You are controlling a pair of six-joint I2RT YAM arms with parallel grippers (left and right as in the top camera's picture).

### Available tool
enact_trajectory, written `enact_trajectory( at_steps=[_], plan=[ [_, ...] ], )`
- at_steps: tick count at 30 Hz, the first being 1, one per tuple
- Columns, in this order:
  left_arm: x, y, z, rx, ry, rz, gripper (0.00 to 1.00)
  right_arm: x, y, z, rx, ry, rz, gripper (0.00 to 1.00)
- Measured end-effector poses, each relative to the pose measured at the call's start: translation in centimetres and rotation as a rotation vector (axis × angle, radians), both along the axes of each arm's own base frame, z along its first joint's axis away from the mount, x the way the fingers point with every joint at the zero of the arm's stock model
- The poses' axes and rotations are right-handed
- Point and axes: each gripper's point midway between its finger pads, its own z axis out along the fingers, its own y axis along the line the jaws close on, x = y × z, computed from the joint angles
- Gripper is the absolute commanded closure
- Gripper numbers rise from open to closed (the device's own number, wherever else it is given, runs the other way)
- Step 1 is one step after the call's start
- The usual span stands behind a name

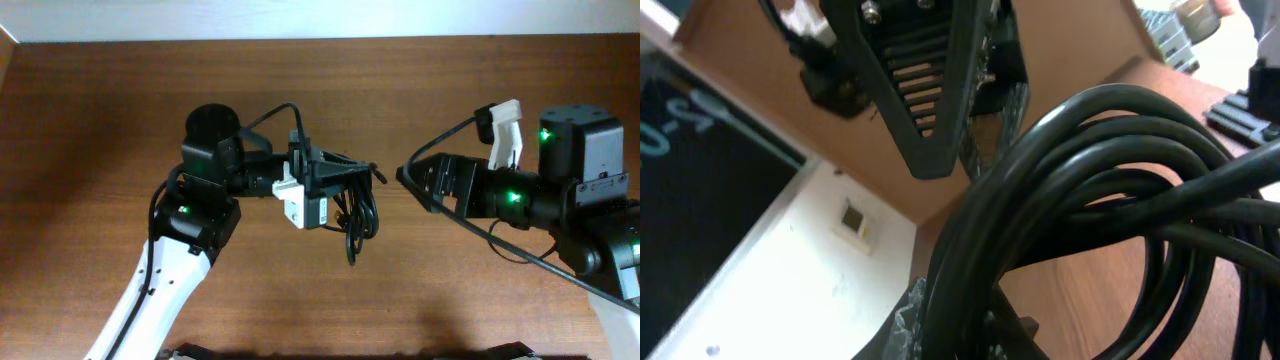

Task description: Untangle cables

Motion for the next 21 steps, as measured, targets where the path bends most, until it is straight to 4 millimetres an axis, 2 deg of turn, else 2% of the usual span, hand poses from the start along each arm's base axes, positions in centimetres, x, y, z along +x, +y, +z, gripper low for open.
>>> enact_trajectory(
  at_steps=[5,10,13,14,15,21],
  plan=[
    [-1.6,0.0,0.4,-0.019,-0.019,-0.093,1.00,-1.6,0.9,0.0,0.030,0.022,0.095,0.00],
    [-2.2,-0.1,0.8,-0.032,-0.058,-0.128,1.00,-2.3,1.4,0.2,0.052,0.019,0.146,0.02],
    [-3.6,-1.4,1.4,-0.051,-0.110,-0.189,1.00,-2.5,1.8,0.3,0.057,0.018,0.163,0.02],
    [-4.1,-1.8,1.7,-0.061,-0.138,-0.211,1.00,-2.7,1.8,0.2,0.052,0.019,0.167,0.06],
    [-4.1,-1.9,1.7,-0.065,-0.147,-0.216,1.00,-2.7,1.7,0.2,0.049,0.017,0.164,0.10],
    [-3.9,-3.3,0.6,-0.066,-0.142,-0.257,1.00,-3.3,1.5,-0.2,0.029,0.035,0.167,0.10]
  ],
)
